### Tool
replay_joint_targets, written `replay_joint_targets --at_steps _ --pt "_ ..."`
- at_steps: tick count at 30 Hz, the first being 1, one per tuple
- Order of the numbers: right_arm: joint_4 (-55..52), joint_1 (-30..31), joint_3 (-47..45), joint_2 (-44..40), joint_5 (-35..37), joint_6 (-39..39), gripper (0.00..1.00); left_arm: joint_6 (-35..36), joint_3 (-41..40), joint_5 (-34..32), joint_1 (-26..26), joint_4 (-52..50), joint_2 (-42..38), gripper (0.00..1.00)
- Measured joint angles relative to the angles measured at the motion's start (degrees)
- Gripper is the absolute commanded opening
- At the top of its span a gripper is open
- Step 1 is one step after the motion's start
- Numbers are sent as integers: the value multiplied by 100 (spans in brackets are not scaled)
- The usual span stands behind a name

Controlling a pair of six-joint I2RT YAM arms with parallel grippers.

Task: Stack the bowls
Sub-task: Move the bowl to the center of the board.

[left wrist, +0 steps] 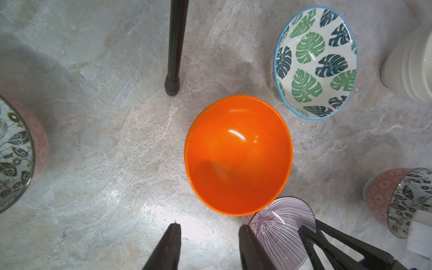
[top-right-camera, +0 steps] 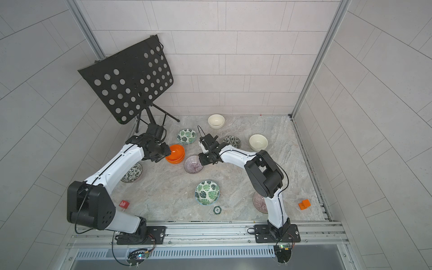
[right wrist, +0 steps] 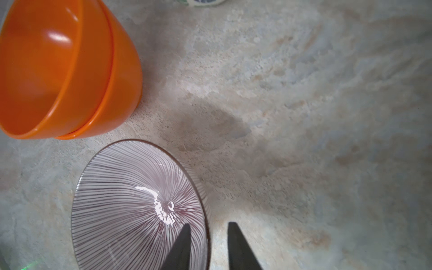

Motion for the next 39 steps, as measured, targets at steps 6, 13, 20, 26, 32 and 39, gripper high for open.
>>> replay_joint_targets --at_steps 6,13,20,26,32,39 --pt "-26 -2 98 42 74 28 14 7 0 2 0 -28 0 44" --pt "-136 -98 555 264 79 26 10 35 0 -4 0 -28 -2 44" --pt "-129 -251 761 474 61 28 7 94 0 -17 0 -31 -4 44" --pt "-133 -321 787 474 66 26 7 103 0 -17 0 -33 -7 44" --pt "-116 -341 787 474 90 28 8 101 0 -20 0 -31 -7 43" --pt "-85 -356 787 474 125 28 9 101 -7 -20 0 -28 -9 44"
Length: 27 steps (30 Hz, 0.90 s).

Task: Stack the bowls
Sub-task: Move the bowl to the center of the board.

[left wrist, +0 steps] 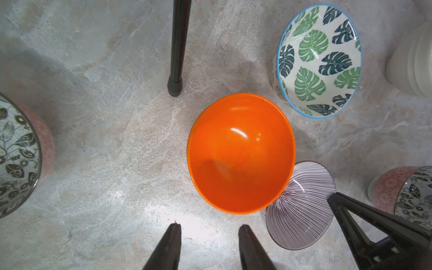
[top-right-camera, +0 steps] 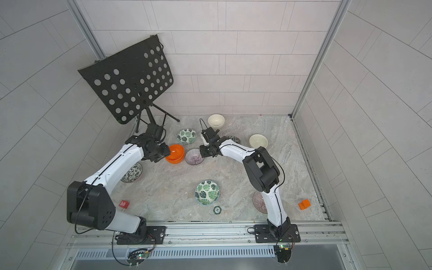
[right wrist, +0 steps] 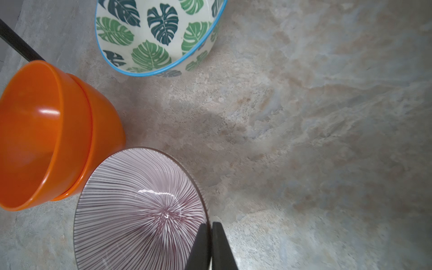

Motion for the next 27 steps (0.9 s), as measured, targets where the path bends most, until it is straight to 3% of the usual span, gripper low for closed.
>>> replay_joint_targets --at_steps 9,19,22,27 --pt "153 -48 0 42 39 0 11 0 -59 4 0 2 -9 44" --pt "431 -52 -190 -2 90 81 37 0 -79 4 0 4 -63 44" --pt "514 -61 -688 -343 238 129 43 7 -79 -7 -37 2 -140 44" --pt "-24 -90 -1403 -1779 780 127 47 94 63 -92 -417 -120 -212 45"
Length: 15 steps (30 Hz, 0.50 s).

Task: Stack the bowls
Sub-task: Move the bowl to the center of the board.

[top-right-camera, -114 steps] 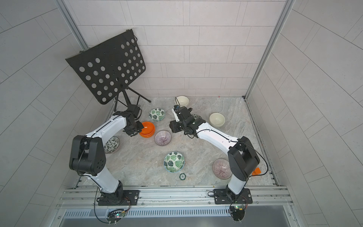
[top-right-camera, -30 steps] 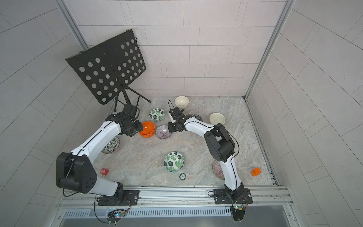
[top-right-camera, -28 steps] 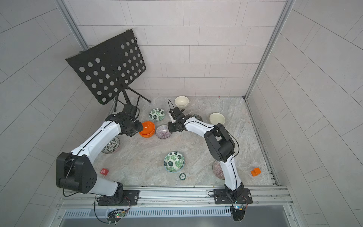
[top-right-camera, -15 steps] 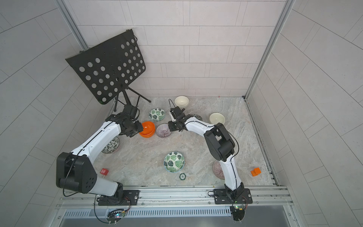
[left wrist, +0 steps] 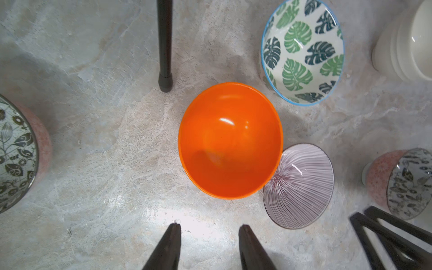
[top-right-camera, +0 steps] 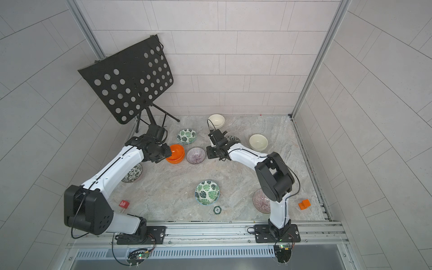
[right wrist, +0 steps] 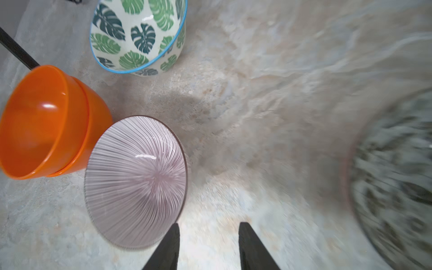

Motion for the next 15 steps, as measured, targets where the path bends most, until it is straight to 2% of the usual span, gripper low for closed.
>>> replay_joint_targets --at_steps 8,15 --pt "-2090 -59 -656 -2702 1325 385 50 155 772 -15 -970 -157 138 46" --pt "-3930 -55 -2081 -4238 1714 1543 49 269 935 114 -1257 -267 271 46"
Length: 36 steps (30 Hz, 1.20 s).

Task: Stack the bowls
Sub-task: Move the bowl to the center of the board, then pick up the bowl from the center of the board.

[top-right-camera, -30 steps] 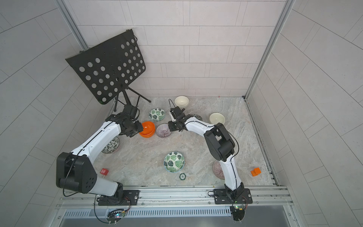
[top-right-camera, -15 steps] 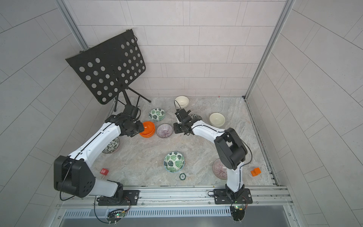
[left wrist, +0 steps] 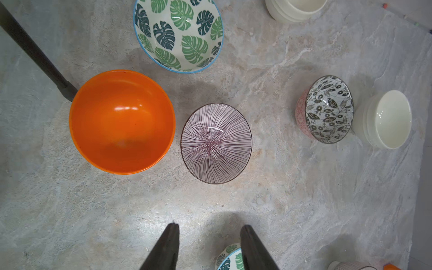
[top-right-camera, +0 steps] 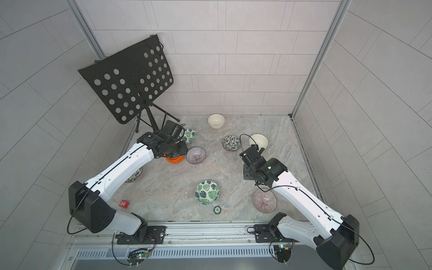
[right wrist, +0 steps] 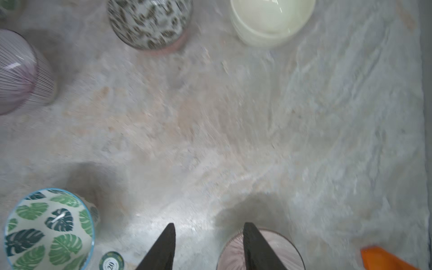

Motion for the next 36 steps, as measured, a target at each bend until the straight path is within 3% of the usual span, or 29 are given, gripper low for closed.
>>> replay_joint_targets --at_steps 6,13,26,28,36 --pt "-518 400 -671 -299 -26 957 48 87 0 94 -31 -90 11 46" --pt "-280 883 -1303 -304 -96 1637 44 144 -2 133 -31 -111 11 47" --pt "407 1213 -1860 -166 -258 1985 35 142 -37 131 -31 -129 9 46" --pt "452 1241 -1956 -164 -282 2041 32 142 -37 133 -31 -129 9 47" --pt "601 1368 -2074 -55 -173 2129 5 142 -37 131 -31 -127 9 47"
